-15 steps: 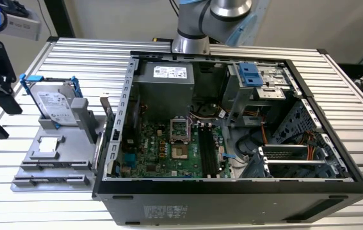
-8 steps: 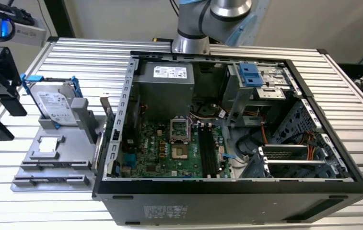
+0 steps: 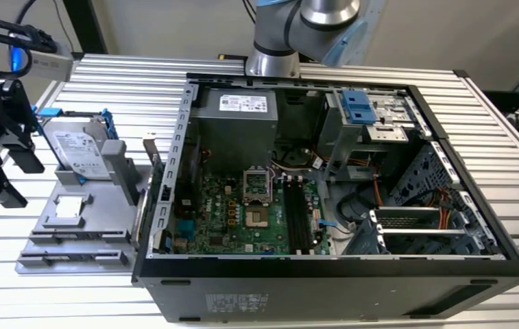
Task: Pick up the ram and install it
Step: 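Pick up the ram and move it above insertion slot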
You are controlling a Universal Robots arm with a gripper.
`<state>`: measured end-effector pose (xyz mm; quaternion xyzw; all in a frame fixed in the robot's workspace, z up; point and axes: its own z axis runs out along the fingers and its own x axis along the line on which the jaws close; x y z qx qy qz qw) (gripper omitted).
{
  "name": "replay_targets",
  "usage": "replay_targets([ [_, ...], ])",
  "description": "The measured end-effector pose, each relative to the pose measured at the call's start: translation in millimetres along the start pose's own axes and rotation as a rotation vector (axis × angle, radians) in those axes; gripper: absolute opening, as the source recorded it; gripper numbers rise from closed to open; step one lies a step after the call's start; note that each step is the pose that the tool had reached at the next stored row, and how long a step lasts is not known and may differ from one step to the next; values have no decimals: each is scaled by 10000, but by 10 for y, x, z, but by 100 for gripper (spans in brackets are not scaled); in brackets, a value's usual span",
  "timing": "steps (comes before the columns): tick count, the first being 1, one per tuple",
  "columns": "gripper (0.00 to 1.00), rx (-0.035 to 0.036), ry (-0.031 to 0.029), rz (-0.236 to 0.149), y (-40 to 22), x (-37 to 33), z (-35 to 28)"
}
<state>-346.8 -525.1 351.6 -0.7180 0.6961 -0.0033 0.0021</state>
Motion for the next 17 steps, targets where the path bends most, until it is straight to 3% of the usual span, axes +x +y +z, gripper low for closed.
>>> replay_targets([
  [10, 100, 3, -83, 11, 1, 0, 149],
  [17, 100, 4, -89, 39, 0, 0, 248],
])
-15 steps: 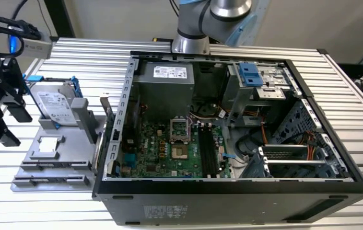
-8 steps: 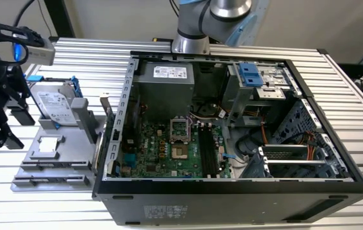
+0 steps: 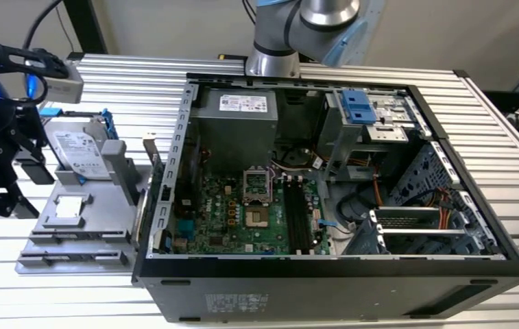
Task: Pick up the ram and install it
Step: 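Pick up the ram and move it above insertion slot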
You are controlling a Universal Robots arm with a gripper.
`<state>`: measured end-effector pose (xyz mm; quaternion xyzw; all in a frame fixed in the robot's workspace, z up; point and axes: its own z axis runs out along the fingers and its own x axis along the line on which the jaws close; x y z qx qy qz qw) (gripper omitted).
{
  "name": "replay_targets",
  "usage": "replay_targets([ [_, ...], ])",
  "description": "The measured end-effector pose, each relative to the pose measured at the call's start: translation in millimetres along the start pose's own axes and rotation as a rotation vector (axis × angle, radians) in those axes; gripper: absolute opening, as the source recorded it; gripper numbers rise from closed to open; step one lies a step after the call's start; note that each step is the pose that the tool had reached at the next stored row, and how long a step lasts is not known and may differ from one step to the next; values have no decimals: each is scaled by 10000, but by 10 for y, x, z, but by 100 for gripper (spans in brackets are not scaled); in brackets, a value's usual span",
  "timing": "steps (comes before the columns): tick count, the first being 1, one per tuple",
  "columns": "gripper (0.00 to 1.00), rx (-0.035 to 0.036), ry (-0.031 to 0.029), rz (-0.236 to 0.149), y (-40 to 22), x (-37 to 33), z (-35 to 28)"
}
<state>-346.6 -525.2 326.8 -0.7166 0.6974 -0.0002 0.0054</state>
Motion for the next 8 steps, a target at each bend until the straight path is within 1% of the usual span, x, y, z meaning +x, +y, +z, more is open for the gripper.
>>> replay_targets([
  [3, 100, -1, -4, 40, -2, 0, 47],
  [8, 100, 1, -18, 209, -2, 1, 129],
])
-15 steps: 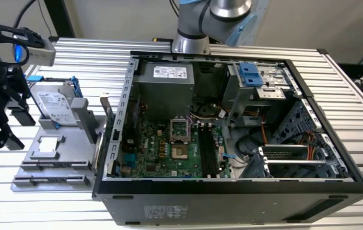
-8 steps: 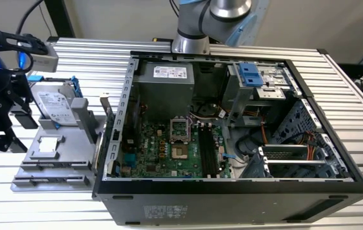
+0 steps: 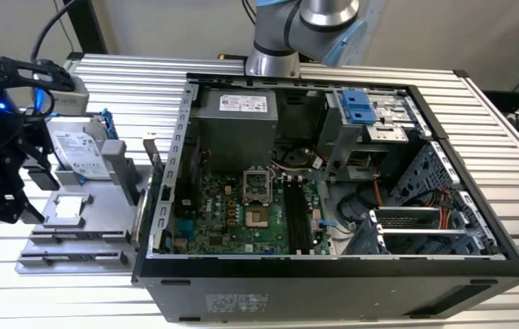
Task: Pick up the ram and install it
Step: 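Pick up the ram and move it above insertion slot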
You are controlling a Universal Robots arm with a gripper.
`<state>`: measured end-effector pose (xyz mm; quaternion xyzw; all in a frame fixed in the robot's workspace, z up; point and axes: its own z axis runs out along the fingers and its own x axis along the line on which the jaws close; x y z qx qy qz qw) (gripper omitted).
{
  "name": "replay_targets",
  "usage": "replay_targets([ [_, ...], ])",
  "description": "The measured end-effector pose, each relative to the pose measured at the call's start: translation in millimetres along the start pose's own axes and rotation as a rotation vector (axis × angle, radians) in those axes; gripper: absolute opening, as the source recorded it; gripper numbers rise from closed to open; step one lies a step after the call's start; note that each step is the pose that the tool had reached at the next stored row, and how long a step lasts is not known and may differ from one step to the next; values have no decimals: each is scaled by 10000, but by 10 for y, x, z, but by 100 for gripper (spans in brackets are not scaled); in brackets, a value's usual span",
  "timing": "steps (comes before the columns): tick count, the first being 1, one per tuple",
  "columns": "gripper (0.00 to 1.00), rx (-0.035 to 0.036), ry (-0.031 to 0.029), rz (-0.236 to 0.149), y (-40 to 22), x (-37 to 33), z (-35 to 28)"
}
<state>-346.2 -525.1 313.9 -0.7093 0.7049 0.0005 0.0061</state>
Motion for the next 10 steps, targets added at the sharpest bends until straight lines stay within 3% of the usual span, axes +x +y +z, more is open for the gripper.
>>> replay_targets([
  [10, 100, -56, -90, 38, 5, 1, 79],
])
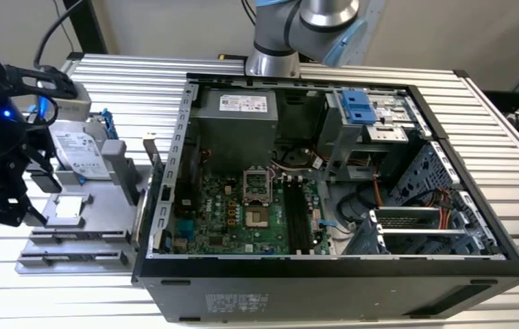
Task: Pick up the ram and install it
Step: 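Pick up the ram and move it above insertion slot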
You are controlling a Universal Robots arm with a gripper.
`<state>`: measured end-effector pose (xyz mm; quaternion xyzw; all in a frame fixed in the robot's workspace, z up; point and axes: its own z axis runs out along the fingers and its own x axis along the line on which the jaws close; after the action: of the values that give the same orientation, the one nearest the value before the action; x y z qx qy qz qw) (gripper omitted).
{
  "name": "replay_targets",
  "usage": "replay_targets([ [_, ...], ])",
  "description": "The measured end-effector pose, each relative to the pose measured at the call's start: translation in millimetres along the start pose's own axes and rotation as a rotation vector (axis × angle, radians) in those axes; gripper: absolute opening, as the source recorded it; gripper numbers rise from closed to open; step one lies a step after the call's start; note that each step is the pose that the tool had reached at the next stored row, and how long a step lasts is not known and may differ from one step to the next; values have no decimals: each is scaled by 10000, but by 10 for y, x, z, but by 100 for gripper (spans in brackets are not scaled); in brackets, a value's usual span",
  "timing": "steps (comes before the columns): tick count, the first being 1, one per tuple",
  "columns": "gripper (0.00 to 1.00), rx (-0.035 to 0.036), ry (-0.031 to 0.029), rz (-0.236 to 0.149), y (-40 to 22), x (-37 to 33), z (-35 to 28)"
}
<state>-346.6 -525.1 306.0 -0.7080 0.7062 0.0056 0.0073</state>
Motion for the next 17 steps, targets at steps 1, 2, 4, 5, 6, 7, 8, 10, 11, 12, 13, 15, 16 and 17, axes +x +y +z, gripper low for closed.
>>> replay_targets([
  [1, 100, 0, -7, 0, 0, 0, 13],
  [2, 100, -1, -8, 0, 0, 1, 28],
  [4, 100, 0, -11, 0, 1, 1, 64],
  [5, 100, 0, -11, -1, 0, 2, 81],
  [6, 100, -1, -10, -2, 1, 3, 95],
  [7, 100, 0, -10, -3, 1, 3, 110],
  [8, 100, -1, -10, -5, 1, 3, 125],
  [10, 100, -1, -12, -4, 4, 3, 154],
  [11, 100, -1, -14, -6, 5, 4, 170],
  [12, 100, 0, -16, -8, 7, 5, 185],
  [13, 100, 0, -16, -11, 8, 7, 200],
  [15, 100, -1, -15, -18, 11, 10, 228],
  [16, 100, -1, -16, -21, 13, 12, 242],
  [17, 100, -2, -15, -24, 15, 16, 255],
])
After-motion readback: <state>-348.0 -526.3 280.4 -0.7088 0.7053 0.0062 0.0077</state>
